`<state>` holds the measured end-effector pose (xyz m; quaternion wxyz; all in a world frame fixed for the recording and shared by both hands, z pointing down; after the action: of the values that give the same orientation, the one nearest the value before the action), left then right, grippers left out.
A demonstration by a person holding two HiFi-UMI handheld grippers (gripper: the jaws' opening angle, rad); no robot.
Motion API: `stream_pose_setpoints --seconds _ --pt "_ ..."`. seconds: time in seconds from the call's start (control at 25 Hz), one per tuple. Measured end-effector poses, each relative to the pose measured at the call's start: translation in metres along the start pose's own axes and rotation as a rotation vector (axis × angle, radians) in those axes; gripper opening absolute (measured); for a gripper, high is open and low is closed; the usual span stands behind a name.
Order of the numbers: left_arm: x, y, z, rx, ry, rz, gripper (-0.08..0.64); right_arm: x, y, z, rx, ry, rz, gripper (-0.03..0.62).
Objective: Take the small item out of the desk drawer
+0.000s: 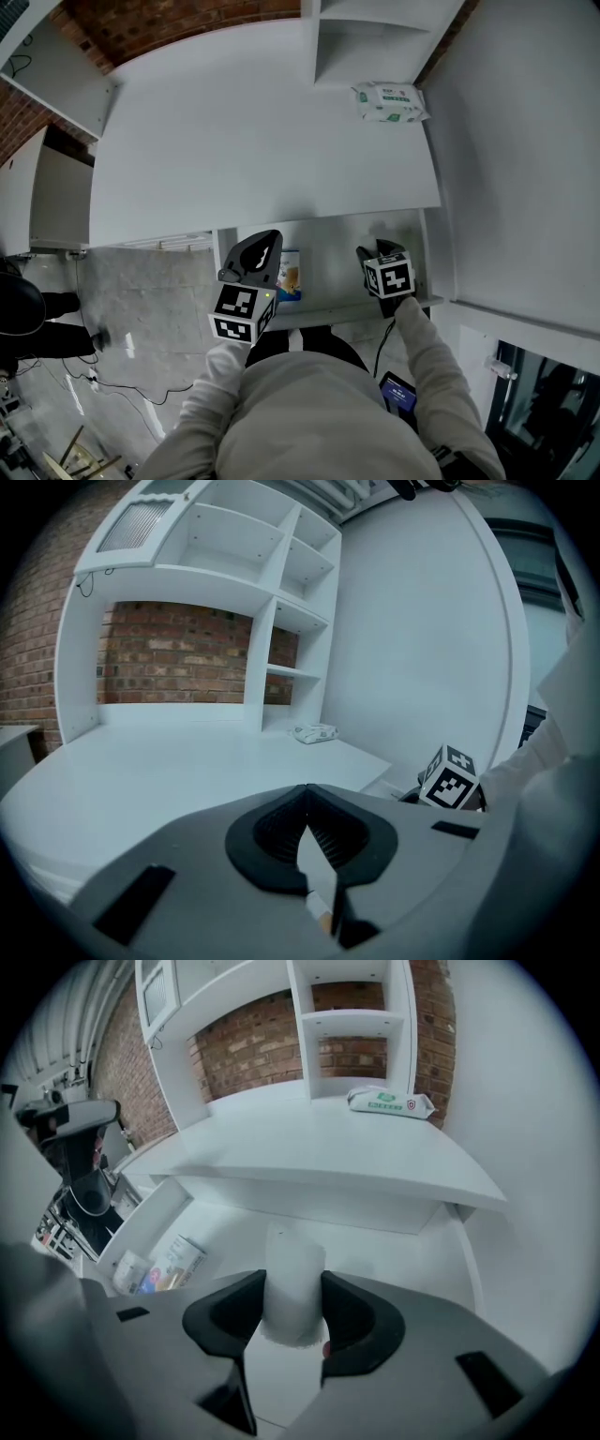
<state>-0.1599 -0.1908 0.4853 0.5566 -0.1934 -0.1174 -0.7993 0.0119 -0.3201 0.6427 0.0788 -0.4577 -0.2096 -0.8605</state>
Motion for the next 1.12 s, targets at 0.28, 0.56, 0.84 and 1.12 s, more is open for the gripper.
stream_pose_setpoints --seconds 0.28,0.56,0.84,1.12 --pt "0.002 0.012 -0.005 0.023 0.011 0.053 0.018 -0.033 -0.024 -0.025 0.001 0.133 -0.015 0.204" --pt "0.0 0.022 -0.007 0.041 0.03 0.104 0.018 -0.065 -0.044 -0.041 0.001 0.244 -0.003 0.204" --pt "-0.002 0.033 -0.01 0.062 0.047 0.157 0.018 -0.101 -0.062 -0.053 0.01 0.356 0.027 0.204" --pt "-0.006 0.036 -0.011 0.077 0.058 0.198 0.018 -0.133 -0.075 -0.058 0.058 0.467 0.076 0.204"
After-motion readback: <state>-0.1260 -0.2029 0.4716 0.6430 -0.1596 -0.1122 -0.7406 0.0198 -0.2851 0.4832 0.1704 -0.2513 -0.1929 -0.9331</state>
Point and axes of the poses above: the fingertips, and each gripper's own axes: x forward along the fingers, y to its right, z out of its underside, the point moved 1 cm from there along -x, backward along the fingers, and after that the axes turned 13 degrees about -z, right-handed, at the moved point
